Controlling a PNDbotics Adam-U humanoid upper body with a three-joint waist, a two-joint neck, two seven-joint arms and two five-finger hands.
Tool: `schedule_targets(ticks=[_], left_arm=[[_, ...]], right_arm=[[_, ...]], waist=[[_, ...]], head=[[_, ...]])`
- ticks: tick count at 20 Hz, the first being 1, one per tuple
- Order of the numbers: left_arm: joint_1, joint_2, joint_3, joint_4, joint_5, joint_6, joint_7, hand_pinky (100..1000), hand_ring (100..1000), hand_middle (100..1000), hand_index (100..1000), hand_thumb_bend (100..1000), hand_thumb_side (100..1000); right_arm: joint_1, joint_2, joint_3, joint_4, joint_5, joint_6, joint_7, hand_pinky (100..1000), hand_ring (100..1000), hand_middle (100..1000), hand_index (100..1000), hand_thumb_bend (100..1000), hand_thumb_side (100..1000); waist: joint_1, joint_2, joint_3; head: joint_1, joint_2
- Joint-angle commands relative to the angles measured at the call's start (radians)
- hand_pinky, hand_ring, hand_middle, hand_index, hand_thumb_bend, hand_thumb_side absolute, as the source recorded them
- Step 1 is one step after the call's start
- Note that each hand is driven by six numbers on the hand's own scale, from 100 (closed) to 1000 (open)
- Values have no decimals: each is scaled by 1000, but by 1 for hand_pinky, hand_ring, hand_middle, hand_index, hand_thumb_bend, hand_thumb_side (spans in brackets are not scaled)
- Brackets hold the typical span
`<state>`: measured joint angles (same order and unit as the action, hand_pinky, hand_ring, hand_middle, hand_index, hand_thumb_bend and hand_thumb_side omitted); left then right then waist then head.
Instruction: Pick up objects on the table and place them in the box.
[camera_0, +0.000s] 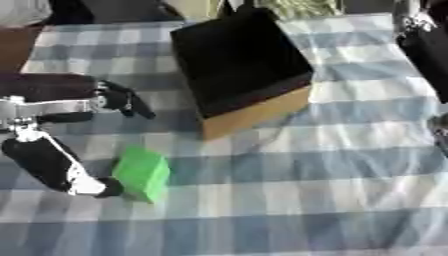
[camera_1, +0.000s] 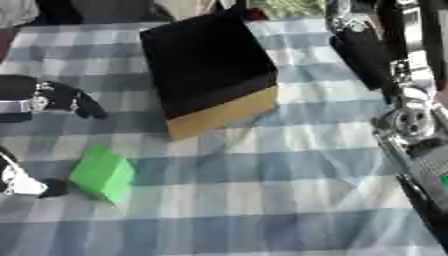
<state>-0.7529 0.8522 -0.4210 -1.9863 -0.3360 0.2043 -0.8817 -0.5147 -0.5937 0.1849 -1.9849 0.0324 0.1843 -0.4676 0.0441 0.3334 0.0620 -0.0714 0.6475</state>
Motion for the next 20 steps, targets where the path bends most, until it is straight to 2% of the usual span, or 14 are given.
schedule_targets(ticks=[1,6,20], left_arm=[[-20,12,4,-14,-15,8,-19,904,865,873,932,521,289],[-26,6,-16,-14,-28,40,-25,908,866,874,937,531,300],[-22,-9,-119,-14,-129,198,-25,909,866,874,929,586,303]], right_arm=[[-7,-11,-10,-15,4,-3,-4,843,757,657,801,100,575],[-5,-8,-10,-15,4,-4,-5,844,757,656,801,100,576],[-1,7,-5,-15,-3,-12,-5,844,756,653,801,100,586]], waist=[[0,-21,-1],[-1,-21,-2],[3,-19,-8]], head=[[-2,-11],[-2,-11],[5,-16]])
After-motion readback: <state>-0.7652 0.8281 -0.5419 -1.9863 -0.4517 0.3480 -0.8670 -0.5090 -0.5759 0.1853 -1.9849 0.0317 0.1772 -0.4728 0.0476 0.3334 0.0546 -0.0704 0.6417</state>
